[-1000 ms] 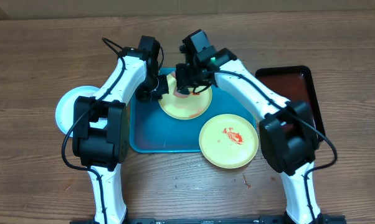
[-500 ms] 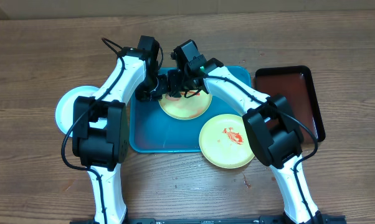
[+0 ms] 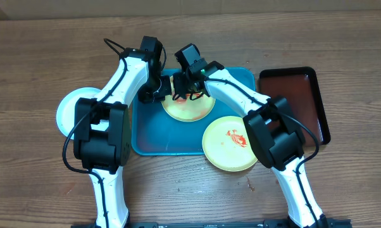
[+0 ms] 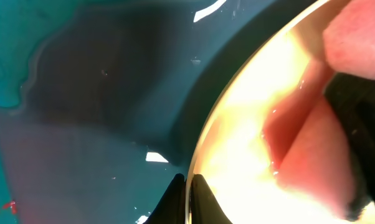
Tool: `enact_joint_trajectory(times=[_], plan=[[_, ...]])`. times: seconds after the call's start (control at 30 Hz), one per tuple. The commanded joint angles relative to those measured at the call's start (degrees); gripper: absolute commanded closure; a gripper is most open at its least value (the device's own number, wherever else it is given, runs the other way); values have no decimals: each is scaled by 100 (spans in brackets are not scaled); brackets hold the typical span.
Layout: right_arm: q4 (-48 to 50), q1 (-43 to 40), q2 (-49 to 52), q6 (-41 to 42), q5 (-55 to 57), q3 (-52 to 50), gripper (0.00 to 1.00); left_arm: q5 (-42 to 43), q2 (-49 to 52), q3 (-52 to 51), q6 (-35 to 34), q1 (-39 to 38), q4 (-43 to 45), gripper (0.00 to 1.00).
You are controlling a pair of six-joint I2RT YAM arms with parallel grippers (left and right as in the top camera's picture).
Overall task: Clean dirty plates on tray and stack at the side
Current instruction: 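Scrub the yellow plate with the sponge while the left gripper holds its rim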
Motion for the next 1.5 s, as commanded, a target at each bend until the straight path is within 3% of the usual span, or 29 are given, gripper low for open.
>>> enact_joint_trajectory(times=[0.0, 0.37, 1.03, 1.27, 1.47], plan=[[-291, -26, 103, -297, 911, -52, 96, 42, -173, -2, 107, 22, 7, 96], [-1060, -35, 101, -719, 2315, -48, 96, 44, -173, -2, 105, 184, 9, 96], [-2144, -22, 94, -1119, 3060, 890, 96, 20, -173, -2, 105, 223, 7, 96], [-2973, 2, 94, -1115, 2339, 2037, 96, 20, -173, -2, 105, 223, 7, 96], [-3574, -195, 94, -1115, 667, 3128, 96, 22, -173, -2, 107, 223, 0, 96]])
